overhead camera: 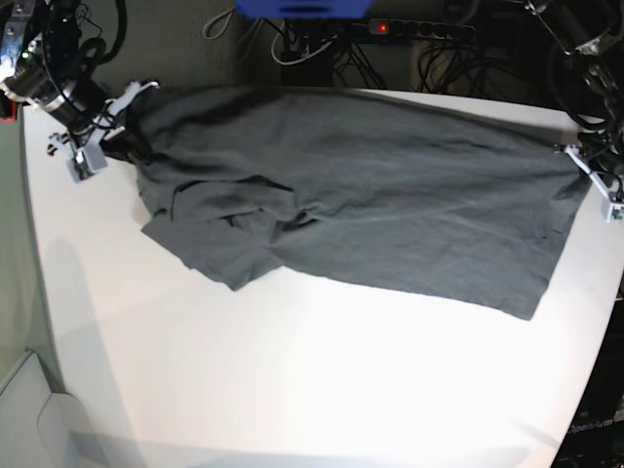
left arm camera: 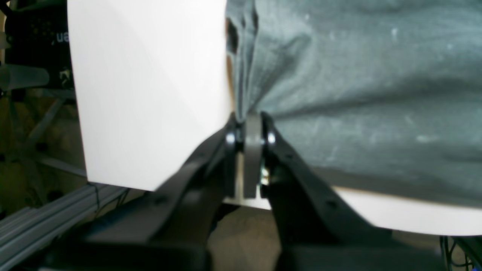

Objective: Layout the t-shirt on the table in an organized manner, then fold the t-shirt properly
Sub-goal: 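Grasp the grey shirt's bunched fabric with the right gripper and lift it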

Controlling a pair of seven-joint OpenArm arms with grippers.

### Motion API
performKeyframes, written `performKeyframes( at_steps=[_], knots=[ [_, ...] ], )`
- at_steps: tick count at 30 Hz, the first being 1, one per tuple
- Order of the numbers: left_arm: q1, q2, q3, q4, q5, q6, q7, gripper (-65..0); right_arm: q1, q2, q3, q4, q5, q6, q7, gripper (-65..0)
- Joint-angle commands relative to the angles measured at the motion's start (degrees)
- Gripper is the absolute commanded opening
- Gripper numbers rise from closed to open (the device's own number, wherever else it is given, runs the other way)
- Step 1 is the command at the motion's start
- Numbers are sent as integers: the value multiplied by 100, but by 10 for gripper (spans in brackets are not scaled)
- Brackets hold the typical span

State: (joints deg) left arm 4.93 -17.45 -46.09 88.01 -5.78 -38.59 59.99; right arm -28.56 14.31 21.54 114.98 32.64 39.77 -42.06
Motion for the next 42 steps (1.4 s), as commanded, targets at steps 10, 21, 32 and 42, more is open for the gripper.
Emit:
performKeyframes(
  at_steps=[10, 21, 32, 42],
  knots=[
    [-75, -132, -38, 74, 11, 39, -78, -644, -525, 24, -479, -135, -684, 23, 1415, -650],
    [-75, -132, -38, 65, 11, 39, -78, -644, -261, 16, -928, -1085, -1976, 23, 1951, -650],
    [-84, -132, -38, 65, 11, 39, -78, -644, -120, -46, -602, -733, -2310, 23, 1310, -435],
    [-84, -123, -38, 65, -15, 39, -78, -644, 706, -354, -233, -584, -2310, 23, 439, -336]
  ],
)
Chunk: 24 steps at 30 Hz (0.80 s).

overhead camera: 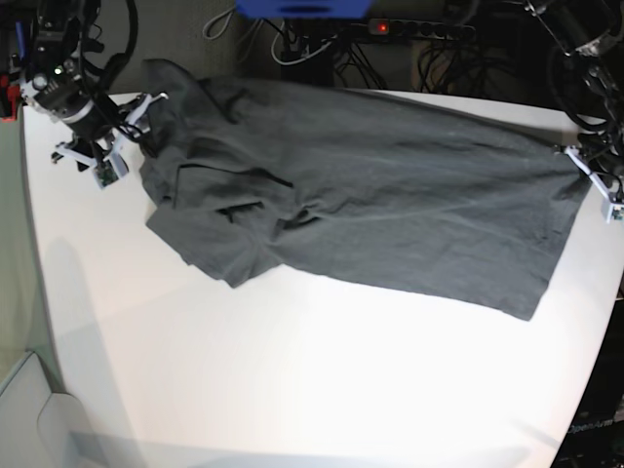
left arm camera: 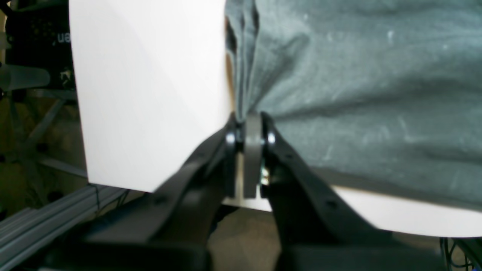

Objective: Layout the t-shirt on the table in an organized manner, then fold the t-shirt properly
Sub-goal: 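Grasp the grey shirt's bunched fabric with the right gripper and lift it, then pull the held fabric with the right gripper away from the left gripper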

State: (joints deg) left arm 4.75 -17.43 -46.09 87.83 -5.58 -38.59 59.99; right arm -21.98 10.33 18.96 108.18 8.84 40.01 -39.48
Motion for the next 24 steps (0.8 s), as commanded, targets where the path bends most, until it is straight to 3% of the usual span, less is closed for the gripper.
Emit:
performKeyframes(
  at_steps=[1, 7, 24],
  knots=[
    [-67, -125, -38, 83, -35, 39, -78, -644, 136, 27, 25, 87, 61, -1, 94, -336],
    [-67, -116, -38, 83, -26, 39, -78, -644, 321, -44, -10, 87, 70, -1, -328, -336],
    [-75, -99, -38, 83, -9, 39, -78, -644, 101, -228, -265, 87, 70, -1, -328, -337]
  ],
)
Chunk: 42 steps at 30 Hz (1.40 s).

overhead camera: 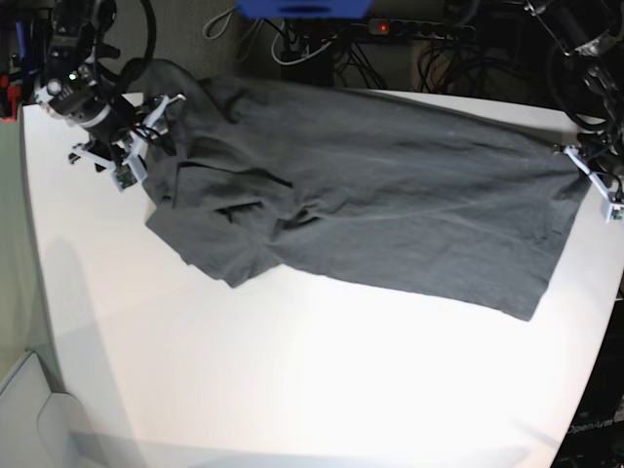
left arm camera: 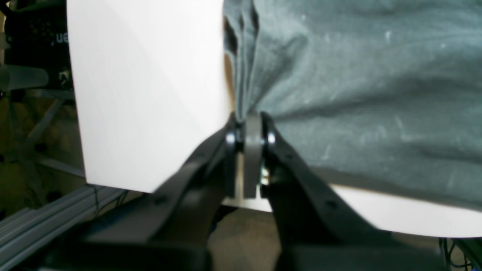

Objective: Layout the t-shirt on the table in an organized manner, then fold the t-shirt properly
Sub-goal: 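Pull the held fabric with the right gripper away from the left gripper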

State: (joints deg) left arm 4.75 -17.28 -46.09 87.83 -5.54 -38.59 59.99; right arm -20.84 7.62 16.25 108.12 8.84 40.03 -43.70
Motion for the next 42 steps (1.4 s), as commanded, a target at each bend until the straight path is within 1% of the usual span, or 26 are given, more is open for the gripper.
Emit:
performKeyframes(
  at_steps=[1, 7, 8, 10, 15, 17, 18, 23, 26, 28, 30, 33, 37, 40, 42],
  knots=[
    [-75, -114, -38, 83, -13, 39, -78, -644, -39, 43, -56, 94, 70, -3, 93, -338],
    [-75, -114, -38, 83, -13, 39, -78, -644, -57, 43, -196, 85, 70, -3, 93, -343],
    [-75, -114, -38, 83, -13, 39, -78, -644, -57, 43, -196, 85, 70, -3, 102, -352],
    [-75, -114, -38, 83, -13, 39, -78, -644, -57, 43, -196, 85, 70, -3, 111, -397],
    [-75, -114, -38, 83, -22, 39, -78, -644, -48, 43, -205, 85, 70, -3, 129, -577],
    [-75, -114, -38, 83, -22, 39, -78, -644, -48, 43, -205, 85, 70, -3, 137, -612],
    [-75, -114, -38, 83, -22, 39, -78, -644, -48, 43, -205, 94, 70, -3, 137, -619],
    [-75, -114, -38, 83, -13, 39, -78, -644, -224, 43, -214, 155, 87, -3, 146, -623],
    [-58, -123, -38, 83, -13, 39, -78, -644, -435, 113, -214, 393, 395, -3, 155, -623],
    [-40, -132, -38, 92, -13, 39, -78, -644, -628, 280, -214, 657, 729, -3, 155, -623],
    [-31, -132, -38, 109, -13, 39, -78, -644, -769, 359, -232, 797, 1010, -3, 155, -623],
    [-23, -149, -38, 109, -13, 39, -78, -644, -857, 570, -223, 797, 1371, -3, 155, -623],
    [-23, -167, -55, 100, -13, 39, -78, -644, -1191, 825, -214, 806, 1784, -3, 164, -623],
    [-58, -167, -328, 92, -4, 39, -78, -644, -1402, 1045, -205, 797, 2162, -3, 348, -623],
    [-67, -272, -416, 92, -13, 39, -78, -644, -1542, 1229, -205, 797, 2426, -3, 445, -623]
  ],
)
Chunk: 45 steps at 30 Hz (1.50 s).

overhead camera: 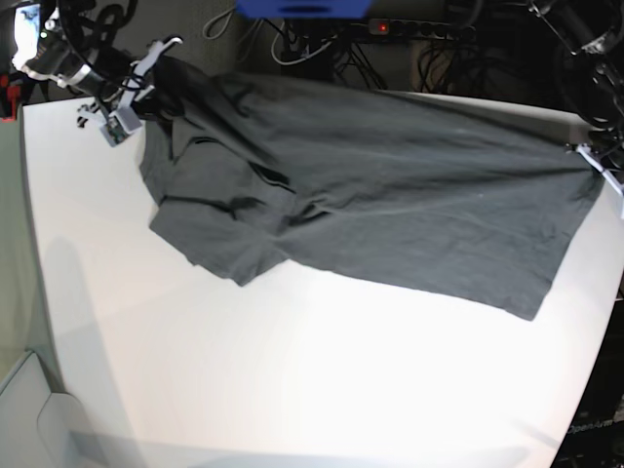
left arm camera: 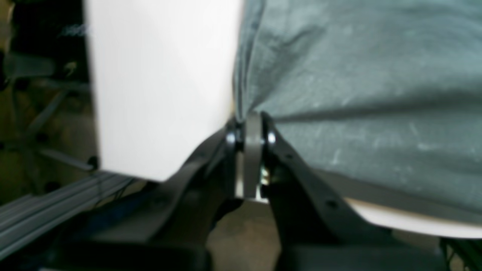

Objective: Layout the t-shirt on the table in an organized manner, then fold the t-shirt properly
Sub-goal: 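Pull the held fabric with the right gripper away from the left gripper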

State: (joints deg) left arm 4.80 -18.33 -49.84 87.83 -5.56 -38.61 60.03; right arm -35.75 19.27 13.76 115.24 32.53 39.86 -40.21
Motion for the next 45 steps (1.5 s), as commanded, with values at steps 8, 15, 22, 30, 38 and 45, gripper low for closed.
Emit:
performKeyframes(
  at_steps=[8, 15, 22, 30, 38, 45],
  knots=[
    [-71, -387, -48, 144, -37, 41, -73, -644, -113, 179, 35, 85, 162, 14, 78, -622],
    [-71, -422, -57, 83, -55, 41, -73, -644, -403, 724, -668, 76, 707, 14, 130, -620],
    [-71, -413, -57, 83, -55, 41, -73, -644, -359, 1128, -1539, 67, 848, 14, 130, -619],
    [-71, -405, -57, 83, -55, 41, -73, -644, 54, 1295, -1785, -390, 733, 14, 60, -556],
    [-62, -396, -57, 83, -55, 41, -73, -644, 186, 1295, -1644, -408, 74, 14, -318, -267],
    [-62, -387, -57, 83, -64, 41, -73, -644, 238, 908, -246, -399, 100, 14, -327, -374]
  ],
)
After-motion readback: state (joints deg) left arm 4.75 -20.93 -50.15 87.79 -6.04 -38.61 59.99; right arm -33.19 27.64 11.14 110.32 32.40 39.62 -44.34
